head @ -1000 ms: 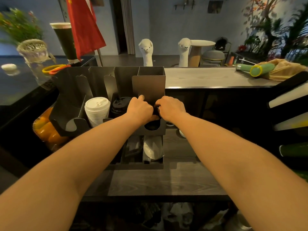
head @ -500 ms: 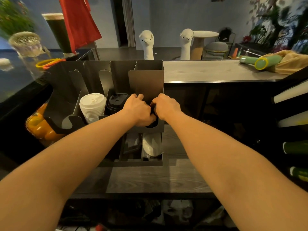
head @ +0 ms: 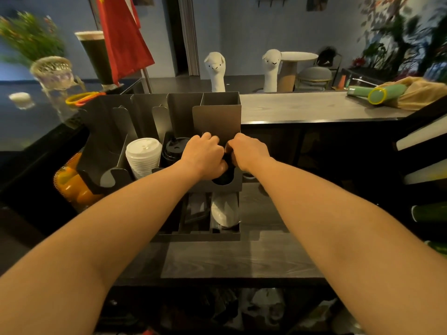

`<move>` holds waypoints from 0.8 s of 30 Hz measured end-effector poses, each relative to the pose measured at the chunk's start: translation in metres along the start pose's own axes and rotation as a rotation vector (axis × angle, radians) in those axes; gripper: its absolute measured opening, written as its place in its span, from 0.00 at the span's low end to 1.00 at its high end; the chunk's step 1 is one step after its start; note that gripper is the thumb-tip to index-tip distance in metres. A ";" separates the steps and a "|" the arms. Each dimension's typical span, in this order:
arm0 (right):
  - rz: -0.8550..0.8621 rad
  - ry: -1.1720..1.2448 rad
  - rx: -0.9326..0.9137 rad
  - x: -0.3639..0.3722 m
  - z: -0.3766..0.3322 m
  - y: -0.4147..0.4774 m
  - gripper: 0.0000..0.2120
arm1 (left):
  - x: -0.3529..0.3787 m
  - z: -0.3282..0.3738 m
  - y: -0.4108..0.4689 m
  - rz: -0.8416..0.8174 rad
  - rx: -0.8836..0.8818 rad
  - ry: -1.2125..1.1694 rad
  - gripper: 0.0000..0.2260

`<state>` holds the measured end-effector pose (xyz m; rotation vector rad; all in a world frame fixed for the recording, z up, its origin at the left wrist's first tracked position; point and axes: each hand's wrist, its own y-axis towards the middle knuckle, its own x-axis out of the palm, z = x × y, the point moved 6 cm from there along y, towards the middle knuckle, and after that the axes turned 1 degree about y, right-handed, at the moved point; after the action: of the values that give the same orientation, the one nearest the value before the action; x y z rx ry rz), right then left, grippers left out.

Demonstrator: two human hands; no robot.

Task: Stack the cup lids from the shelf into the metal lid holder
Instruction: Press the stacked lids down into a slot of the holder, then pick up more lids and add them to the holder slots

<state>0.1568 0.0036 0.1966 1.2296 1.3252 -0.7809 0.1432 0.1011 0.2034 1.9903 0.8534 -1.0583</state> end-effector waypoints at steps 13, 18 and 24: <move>0.261 0.121 0.157 -0.009 0.024 -0.082 0.10 | -0.019 0.021 -0.046 -0.128 -0.288 -0.546 0.14; 0.138 0.056 0.350 0.022 0.064 -0.137 0.11 | -0.008 0.080 -0.052 -0.225 -0.191 -0.602 0.13; -0.247 -0.041 0.559 0.066 0.123 -0.191 0.19 | 0.014 0.144 -0.050 -0.354 -0.041 -0.572 0.14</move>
<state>0.0198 -0.1439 0.0735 1.4808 1.2809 -1.4134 0.0527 0.0121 0.1182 1.4031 0.9065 -1.6863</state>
